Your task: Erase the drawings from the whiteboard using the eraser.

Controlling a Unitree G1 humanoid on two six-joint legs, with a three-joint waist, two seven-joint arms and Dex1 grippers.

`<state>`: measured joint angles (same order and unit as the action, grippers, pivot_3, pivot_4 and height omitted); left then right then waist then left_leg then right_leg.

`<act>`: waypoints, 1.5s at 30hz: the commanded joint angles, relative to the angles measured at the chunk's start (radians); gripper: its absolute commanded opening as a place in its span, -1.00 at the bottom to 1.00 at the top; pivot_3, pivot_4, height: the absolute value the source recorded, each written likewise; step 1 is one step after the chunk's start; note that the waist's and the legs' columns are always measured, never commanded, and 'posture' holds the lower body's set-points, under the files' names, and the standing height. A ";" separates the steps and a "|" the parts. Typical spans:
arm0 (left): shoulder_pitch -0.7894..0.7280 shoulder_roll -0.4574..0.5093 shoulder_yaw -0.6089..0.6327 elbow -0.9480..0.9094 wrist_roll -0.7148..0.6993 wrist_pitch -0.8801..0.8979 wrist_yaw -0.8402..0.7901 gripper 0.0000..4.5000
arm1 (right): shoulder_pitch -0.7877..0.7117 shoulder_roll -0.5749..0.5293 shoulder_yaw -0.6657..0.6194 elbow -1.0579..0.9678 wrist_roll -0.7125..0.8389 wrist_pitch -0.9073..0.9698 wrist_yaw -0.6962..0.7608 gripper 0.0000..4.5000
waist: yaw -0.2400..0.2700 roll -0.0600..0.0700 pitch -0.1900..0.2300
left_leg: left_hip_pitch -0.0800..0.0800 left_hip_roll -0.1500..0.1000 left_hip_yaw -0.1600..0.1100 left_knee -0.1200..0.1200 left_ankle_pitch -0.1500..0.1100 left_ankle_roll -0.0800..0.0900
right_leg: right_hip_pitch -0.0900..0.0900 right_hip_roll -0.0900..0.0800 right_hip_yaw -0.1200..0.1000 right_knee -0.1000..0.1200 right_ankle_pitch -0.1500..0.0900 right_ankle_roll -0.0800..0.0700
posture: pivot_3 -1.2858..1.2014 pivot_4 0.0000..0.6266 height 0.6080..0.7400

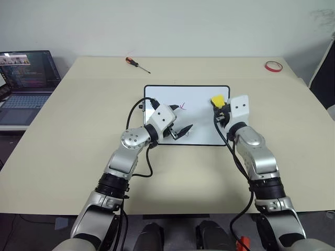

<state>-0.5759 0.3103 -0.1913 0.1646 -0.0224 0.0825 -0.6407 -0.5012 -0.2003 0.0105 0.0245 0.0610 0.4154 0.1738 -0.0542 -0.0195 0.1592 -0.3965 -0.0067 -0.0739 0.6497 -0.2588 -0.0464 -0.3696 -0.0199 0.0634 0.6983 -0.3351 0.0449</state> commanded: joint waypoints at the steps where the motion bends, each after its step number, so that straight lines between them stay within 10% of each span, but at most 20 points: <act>1: -0.003 -0.004 0.012 -0.041 0.000 -0.008 0.012 1.00 | 0.086 -0.024 -0.007 -0.031 -0.001 0.108 0.010 -0.43 | 0.002 0.000 0.000 | 0.000 0.000 0.000 0.000 0.000 0.000 | 0.000 0.000 0.000 0.000 0.000 0.000 | 0.03 -0.52 1.00; 23: 0.038 -0.001 0.025 -0.082 -0.008 -0.001 0.025 1.00 | -0.041 0.019 -0.102 -0.031 0.070 -0.093 0.003 -0.43 | 0.001 0.000 0.000 | -0.003 0.000 0.001 0.000 0.001 0.001 | -0.003 0.001 -0.001 -0.002 0.003 0.001 | 0.03 -0.52 1.00; 45: 0.441 -0.009 0.134 -0.432 -0.006 0.171 0.246 1.00 | 0.115 -0.045 0.017 -0.167 0.045 -0.278 0.162 -0.43 | 0.005 0.000 0.001 | -0.002 0.001 0.001 -0.002 0.001 0.001 | -0.003 -0.002 0.001 -0.002 0.003 0.001 | 0.03 -0.52 1.00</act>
<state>-0.1276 0.3069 -0.0549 -0.2064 -0.0296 0.2579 -0.4035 -0.3786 -0.2372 0.0257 -0.1163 0.1083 0.1793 0.3255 -0.0492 -0.0192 0.1600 -0.3984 -0.0060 -0.0725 0.6477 -0.2580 -0.0450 -0.3727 -0.0215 0.0649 0.6960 -0.3321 0.0461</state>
